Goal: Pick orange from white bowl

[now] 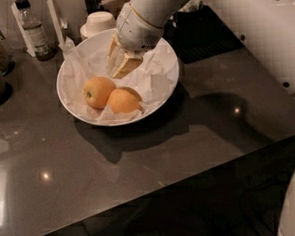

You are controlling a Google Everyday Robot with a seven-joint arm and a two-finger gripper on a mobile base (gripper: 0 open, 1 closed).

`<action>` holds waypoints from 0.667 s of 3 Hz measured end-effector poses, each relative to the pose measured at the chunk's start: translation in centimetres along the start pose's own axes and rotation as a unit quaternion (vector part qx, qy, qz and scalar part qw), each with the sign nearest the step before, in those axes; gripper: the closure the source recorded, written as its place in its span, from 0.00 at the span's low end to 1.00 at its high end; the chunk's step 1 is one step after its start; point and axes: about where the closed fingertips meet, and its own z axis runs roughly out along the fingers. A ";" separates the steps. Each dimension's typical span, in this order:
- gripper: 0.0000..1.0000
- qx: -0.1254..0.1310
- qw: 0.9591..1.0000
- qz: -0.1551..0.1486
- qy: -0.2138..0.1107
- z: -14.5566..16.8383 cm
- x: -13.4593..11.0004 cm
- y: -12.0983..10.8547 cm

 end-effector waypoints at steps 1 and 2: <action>0.54 -0.011 1.000 -0.001 0.005 -0.3 -0.3 0.7; 0.42 -0.018 1.000 -0.003 0.017 -1.2 -0.7 1.3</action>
Offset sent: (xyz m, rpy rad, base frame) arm -0.0227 -0.0161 0.0169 -0.0770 0.0076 0.0165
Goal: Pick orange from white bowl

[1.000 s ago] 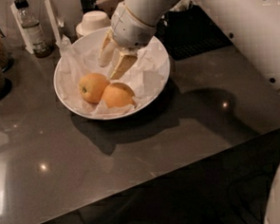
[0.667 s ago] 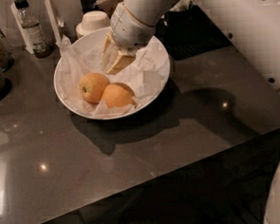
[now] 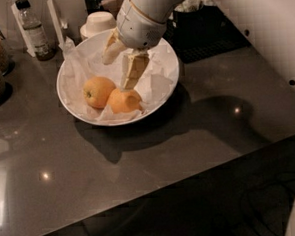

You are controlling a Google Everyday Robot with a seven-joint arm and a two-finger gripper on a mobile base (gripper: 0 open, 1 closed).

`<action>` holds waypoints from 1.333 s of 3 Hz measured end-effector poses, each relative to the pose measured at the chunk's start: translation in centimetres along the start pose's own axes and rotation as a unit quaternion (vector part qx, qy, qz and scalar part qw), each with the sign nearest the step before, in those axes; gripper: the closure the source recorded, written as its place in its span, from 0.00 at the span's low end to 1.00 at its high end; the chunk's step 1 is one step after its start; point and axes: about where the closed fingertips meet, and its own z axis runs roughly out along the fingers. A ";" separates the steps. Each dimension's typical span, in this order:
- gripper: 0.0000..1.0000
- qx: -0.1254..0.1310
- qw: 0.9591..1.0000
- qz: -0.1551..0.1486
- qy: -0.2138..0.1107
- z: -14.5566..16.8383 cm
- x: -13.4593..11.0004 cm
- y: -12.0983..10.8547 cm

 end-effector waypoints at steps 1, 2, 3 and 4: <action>0.46 -0.001 1.000 0.001 0.002 -0.1 0.0 0.1; 0.59 -0.006 1.000 0.016 -0.006 0.9 0.7 0.3; 0.58 -0.015 0.999 0.036 -0.015 1.6 1.2 1.2; 0.53 -0.018 0.999 0.040 -0.016 1.4 1.1 1.4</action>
Offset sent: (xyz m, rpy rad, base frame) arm 0.0027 -0.0070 -0.0246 0.0067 0.0703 -0.0404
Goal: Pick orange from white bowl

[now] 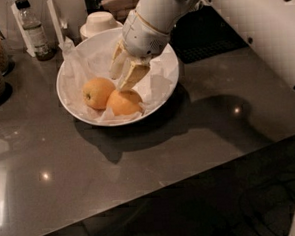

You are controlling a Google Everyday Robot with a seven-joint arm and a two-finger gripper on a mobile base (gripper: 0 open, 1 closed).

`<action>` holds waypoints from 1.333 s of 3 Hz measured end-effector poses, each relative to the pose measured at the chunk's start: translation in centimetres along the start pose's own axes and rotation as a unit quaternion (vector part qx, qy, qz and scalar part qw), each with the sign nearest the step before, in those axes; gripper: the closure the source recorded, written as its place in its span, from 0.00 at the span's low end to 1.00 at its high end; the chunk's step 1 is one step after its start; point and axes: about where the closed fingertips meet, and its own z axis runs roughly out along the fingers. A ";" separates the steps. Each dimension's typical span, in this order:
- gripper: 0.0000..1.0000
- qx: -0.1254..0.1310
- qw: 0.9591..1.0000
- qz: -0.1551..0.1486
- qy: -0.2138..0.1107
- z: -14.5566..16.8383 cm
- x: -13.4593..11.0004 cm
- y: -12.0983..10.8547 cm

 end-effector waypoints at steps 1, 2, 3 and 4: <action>0.42 0.000 1.000 0.000 0.000 -0.2 -0.1 -0.1; 0.43 -0.004 1.000 -0.004 0.025 -2.4 -0.8 1.5; 0.44 -0.009 0.999 -0.009 0.038 -3.9 -1.6 2.6; 0.46 -0.015 1.000 -0.008 0.027 -3.8 -1.9 2.9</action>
Offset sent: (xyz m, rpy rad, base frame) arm -0.0432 -0.0372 0.0520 -0.1164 -0.0452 0.0015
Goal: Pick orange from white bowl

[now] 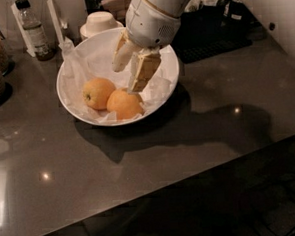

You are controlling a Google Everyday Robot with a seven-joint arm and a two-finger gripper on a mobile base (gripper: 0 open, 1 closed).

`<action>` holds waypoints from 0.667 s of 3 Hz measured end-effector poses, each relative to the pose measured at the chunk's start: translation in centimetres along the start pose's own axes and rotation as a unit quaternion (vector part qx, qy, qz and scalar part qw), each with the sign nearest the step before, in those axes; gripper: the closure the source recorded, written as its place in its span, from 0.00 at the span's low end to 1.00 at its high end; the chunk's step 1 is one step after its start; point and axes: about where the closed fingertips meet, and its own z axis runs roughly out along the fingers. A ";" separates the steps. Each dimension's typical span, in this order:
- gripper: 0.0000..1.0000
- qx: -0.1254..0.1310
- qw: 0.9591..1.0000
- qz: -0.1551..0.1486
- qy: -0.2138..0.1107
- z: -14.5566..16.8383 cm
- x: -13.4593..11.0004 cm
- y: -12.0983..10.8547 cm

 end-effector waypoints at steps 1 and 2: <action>0.45 -0.011 1.000 0.008 -0.018 0.7 -0.2 0.5; 0.32 -0.017 0.999 0.016 -0.034 1.5 -0.2 0.7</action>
Offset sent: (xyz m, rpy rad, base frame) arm -0.0159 0.0013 -0.0228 0.0514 0.1262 0.0056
